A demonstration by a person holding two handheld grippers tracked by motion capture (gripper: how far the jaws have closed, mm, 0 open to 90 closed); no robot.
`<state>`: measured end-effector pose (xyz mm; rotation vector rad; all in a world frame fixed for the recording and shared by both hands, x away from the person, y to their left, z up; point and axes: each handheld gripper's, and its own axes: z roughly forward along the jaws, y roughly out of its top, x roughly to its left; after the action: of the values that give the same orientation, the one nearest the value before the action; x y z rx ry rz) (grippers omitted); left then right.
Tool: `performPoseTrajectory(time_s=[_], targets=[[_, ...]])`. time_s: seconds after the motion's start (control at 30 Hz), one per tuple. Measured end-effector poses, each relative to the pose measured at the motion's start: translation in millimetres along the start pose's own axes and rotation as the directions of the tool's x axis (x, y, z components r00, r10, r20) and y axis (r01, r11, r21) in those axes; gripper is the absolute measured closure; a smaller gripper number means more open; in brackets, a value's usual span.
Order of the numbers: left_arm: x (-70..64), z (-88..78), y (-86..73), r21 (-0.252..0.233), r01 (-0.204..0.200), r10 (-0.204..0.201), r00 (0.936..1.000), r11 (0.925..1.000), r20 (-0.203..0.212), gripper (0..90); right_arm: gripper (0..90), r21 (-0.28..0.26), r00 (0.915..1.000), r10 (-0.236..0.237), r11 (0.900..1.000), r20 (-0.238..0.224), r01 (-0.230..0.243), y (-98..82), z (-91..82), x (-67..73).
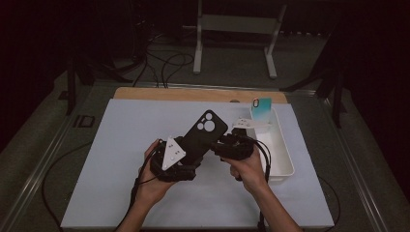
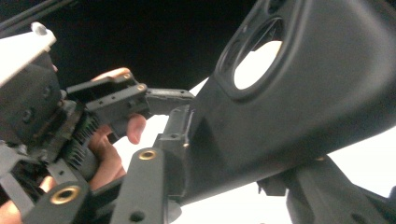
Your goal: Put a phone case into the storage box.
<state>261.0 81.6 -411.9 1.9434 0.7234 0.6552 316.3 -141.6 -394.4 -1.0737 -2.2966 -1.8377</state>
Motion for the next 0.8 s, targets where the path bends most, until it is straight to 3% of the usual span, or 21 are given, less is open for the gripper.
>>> performPoseTrajectory(time_s=[0.27, 0.33, 0.4, 0.6, 0.8], targets=[[-3.1, 4.6, -1.3, 0.016, 0.000, 0.000, 1.0000, 0.9999, 0.007, 15.3, 76.7, -0.007, 0.9980, 0.040, 0.999, -0.048, -0.041, -0.7, 3.0, -0.6], [-5.7, 6.9, -1.6, 0.050, -0.035, 0.035, 0.9994, 0.9981, 0.009, 14.9, 82.0, -0.010, 0.9975, 0.042, 0.999, -0.056, -0.043, -0.6, 3.1, 0.0], [-9.4, 7.7, -2.8, 0.051, -0.055, 0.056, 0.9981, 0.9972, -0.024, 13.9, 84.6, -0.012, 0.9970, 0.045, 0.999, -0.063, -0.046, -0.7, 3.1, 1.3], [-6.5, 9.0, -3.6, 0.061, -0.023, 0.022, 0.9996, 0.9979, 0.016, 12.5, 85.7, 0.000, 0.9993, 0.000, 1.000, -0.038, 0.000, -1.1, 3.0, 4.8], [3.5, 7.8, -4.9, 0.068, 0.050, -0.055, 0.9951, 0.9964, 0.082, 6.4, 85.9, -0.001, 0.9986, -0.032, 0.999, -0.042, 0.032, 2.2, -0.8, 6.6]])
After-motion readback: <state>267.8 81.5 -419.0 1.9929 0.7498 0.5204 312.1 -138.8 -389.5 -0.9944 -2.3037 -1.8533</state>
